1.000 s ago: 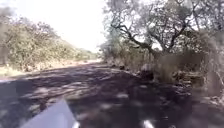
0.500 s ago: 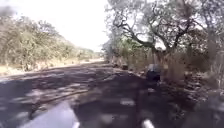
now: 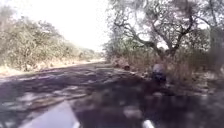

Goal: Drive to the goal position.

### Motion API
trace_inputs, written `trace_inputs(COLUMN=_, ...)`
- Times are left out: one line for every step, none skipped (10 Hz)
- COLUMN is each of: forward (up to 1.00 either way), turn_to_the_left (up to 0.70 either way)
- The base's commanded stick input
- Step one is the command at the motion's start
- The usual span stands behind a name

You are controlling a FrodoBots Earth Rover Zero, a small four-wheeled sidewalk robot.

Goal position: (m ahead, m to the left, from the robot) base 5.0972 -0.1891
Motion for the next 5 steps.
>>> trace_inputs(forward=0.5, turn_to_the_left=0.0)
trace_inputs(forward=0.5, turn_to_the_left=0.0)
trace_inputs(forward=0.5, turn_to_the_left=0.0)
trace_inputs(forward=0.5, turn_to_the_left=0.0)
trace_inputs(forward=0.5, turn_to_the_left=0.0)
